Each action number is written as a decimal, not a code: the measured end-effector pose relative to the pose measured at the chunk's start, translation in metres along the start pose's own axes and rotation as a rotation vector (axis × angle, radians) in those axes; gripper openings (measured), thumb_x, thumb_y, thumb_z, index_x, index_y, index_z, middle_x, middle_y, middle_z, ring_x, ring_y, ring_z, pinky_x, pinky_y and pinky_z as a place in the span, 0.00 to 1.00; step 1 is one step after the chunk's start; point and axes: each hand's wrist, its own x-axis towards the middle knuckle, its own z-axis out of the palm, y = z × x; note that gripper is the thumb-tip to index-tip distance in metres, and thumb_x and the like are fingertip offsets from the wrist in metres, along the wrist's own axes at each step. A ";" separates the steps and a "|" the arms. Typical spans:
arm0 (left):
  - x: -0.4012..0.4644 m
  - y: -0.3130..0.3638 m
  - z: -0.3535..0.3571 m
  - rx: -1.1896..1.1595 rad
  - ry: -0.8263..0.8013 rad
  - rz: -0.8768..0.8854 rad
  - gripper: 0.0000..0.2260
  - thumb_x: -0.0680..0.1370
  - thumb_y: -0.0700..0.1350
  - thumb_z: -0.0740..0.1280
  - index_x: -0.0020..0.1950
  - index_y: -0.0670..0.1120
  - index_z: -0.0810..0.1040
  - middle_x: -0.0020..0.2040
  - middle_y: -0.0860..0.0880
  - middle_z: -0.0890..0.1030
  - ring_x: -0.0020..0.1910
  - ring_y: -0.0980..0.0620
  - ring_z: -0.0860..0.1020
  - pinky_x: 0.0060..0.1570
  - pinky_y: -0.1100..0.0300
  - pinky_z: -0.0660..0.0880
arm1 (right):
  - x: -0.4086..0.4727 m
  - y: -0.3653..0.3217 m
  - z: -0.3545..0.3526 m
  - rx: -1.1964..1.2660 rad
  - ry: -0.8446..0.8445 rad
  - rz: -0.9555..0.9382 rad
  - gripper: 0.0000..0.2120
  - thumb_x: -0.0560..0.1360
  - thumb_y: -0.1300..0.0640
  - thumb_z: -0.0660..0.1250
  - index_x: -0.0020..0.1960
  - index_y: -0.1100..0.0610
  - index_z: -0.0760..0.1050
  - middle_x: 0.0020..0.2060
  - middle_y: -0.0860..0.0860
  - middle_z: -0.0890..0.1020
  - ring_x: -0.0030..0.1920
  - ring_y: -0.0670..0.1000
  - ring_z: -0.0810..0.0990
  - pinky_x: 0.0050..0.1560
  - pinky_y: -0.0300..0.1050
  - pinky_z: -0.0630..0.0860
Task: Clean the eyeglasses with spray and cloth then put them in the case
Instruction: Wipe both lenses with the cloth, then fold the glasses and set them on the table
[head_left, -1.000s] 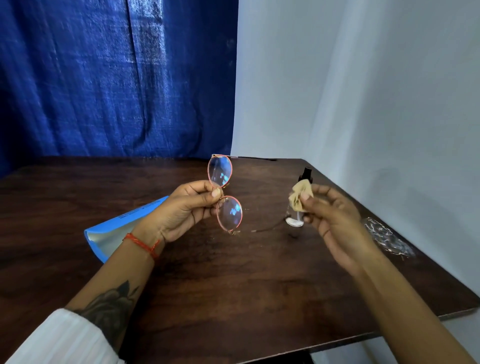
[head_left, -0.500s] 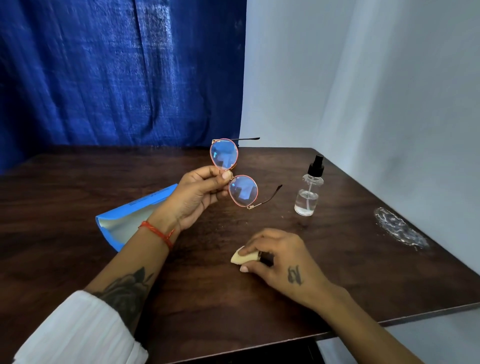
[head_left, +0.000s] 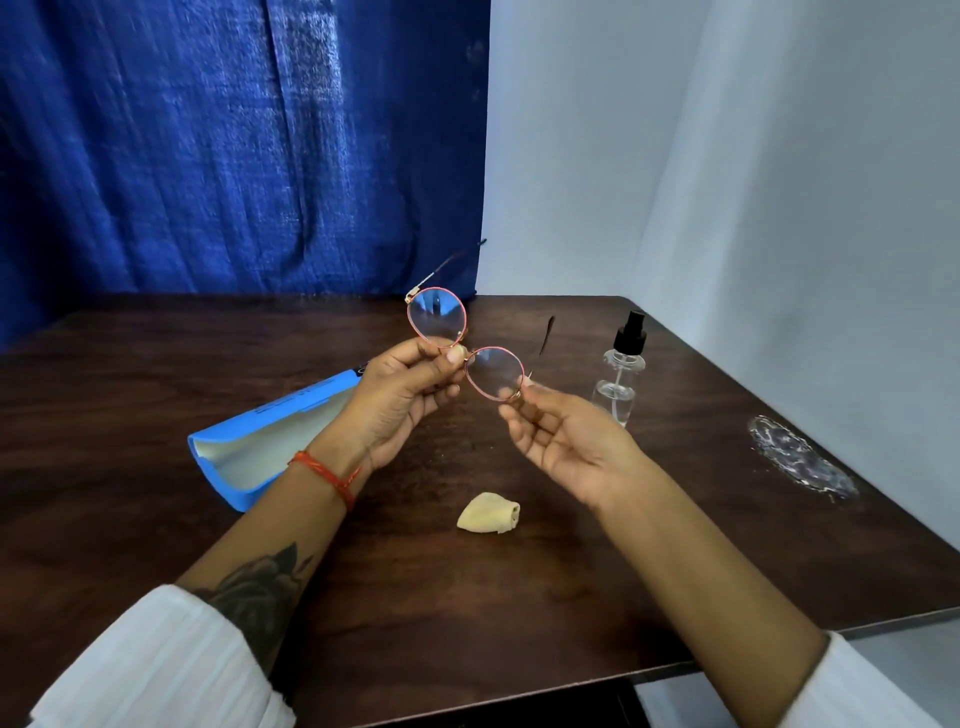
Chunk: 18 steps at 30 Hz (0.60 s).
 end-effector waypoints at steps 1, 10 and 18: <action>0.000 0.001 0.000 0.010 0.016 -0.003 0.02 0.72 0.37 0.66 0.41 0.44 0.77 0.33 0.53 0.82 0.34 0.60 0.78 0.36 0.68 0.77 | 0.003 -0.001 0.002 -0.008 0.007 -0.030 0.04 0.76 0.66 0.63 0.44 0.61 0.76 0.29 0.53 0.83 0.28 0.45 0.80 0.28 0.34 0.78; 0.002 0.013 -0.004 0.010 0.101 -0.048 0.19 0.68 0.56 0.66 0.54 0.47 0.78 0.51 0.49 0.82 0.47 0.55 0.79 0.46 0.61 0.79 | 0.025 -0.011 -0.019 -0.220 0.192 -0.468 0.09 0.73 0.68 0.68 0.53 0.64 0.77 0.34 0.54 0.82 0.29 0.44 0.79 0.32 0.33 0.77; 0.001 0.011 -0.008 0.180 0.187 -0.016 0.05 0.75 0.43 0.66 0.47 0.47 0.81 0.35 0.54 0.83 0.36 0.60 0.79 0.41 0.67 0.77 | 0.023 -0.007 -0.034 -0.652 0.212 -0.869 0.12 0.72 0.67 0.69 0.51 0.53 0.79 0.36 0.49 0.83 0.33 0.42 0.80 0.37 0.35 0.79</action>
